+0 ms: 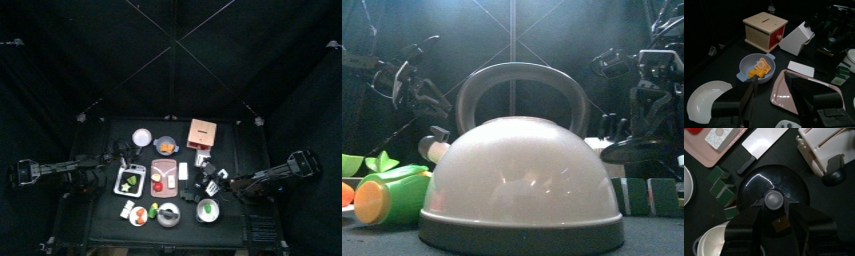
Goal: Place pot lid below holder
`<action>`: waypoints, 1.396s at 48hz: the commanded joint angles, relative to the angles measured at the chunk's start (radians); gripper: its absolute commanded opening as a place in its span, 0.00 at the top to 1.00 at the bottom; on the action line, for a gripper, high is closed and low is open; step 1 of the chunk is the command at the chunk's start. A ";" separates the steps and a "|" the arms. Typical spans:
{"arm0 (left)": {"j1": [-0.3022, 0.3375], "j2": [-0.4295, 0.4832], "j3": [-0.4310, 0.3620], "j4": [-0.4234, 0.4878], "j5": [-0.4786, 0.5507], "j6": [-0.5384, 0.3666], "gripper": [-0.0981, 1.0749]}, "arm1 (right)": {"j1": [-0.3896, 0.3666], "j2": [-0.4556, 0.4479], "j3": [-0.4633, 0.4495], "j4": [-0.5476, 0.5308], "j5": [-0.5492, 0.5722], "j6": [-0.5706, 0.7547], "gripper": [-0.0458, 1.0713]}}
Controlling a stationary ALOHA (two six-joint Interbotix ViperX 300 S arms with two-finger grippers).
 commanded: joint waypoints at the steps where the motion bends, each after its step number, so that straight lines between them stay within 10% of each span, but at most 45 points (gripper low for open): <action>1: 0.005 -0.003 -0.012 0.000 -0.009 0.002 0.20 | -0.006 -0.003 -0.011 -0.018 -0.003 -0.002 0.32; 24: 0.005 -0.002 -0.012 0.000 -0.009 0.002 0.20 | -0.028 0.021 -0.015 -0.029 -0.003 -0.002 0.11; 67: 0.005 -0.002 -0.012 0.000 -0.009 0.002 0.20 | -0.025 0.023 -0.023 -0.018 -0.020 -0.005 0.11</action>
